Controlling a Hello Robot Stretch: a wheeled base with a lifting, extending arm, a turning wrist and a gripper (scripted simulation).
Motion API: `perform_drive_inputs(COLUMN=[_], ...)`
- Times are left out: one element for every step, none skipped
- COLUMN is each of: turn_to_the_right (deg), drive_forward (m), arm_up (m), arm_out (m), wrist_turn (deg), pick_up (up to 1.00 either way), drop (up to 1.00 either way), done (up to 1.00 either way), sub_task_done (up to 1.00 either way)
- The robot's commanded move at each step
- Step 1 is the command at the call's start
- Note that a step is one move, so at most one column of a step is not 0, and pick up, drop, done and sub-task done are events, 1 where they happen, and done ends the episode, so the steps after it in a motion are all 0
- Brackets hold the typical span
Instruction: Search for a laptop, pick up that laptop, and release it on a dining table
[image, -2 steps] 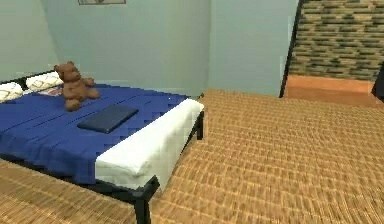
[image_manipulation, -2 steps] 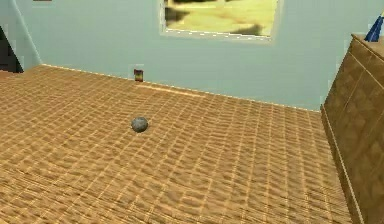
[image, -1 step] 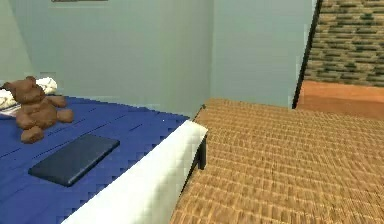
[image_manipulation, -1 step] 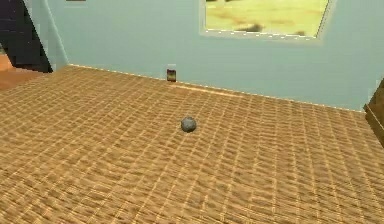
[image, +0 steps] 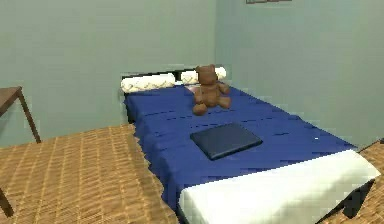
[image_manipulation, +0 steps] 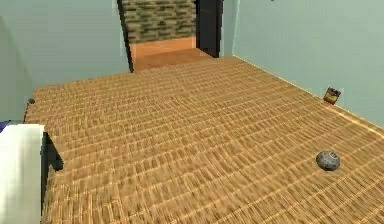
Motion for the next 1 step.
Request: perform_drive_inputs(turn_to_the_right=[-45.0], drive_forward=[0.00], arm_up=[0.00], arm_out=[0.00], wrist_turn=[0.0], pick_up=[0.00], drop=[0.00], done=[0.00], sub_task_done=[0.00])
